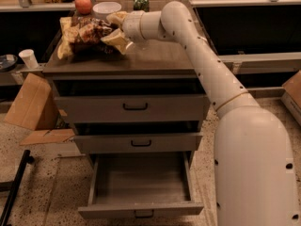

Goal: Pick brown chip bag from bottom drawer and place on counter

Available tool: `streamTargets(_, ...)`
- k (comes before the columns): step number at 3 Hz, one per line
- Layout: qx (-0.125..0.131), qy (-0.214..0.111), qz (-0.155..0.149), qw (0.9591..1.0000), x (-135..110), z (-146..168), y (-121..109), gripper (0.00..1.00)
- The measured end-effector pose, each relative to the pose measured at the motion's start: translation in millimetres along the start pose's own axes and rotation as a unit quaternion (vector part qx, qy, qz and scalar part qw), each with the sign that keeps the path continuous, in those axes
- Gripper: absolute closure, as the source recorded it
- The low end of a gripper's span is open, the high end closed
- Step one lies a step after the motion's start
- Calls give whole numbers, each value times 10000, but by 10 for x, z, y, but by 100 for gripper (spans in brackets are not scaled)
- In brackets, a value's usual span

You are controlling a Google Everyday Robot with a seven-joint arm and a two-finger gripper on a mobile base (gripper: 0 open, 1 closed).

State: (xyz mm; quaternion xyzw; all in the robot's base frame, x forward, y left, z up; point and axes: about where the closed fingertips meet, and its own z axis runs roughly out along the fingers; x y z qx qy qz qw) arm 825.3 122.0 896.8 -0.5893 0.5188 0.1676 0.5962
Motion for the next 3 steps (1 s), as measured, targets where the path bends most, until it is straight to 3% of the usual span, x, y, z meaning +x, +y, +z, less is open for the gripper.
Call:
streamTargets(1,121,-172,-127,9997,-148,-59,-96,0)
streamTargets(2,533,-585,-640,9948,-549,-532,-257,0)
streamTargets(3,746,-684,-1015,9897,-732,-959,-192,0)
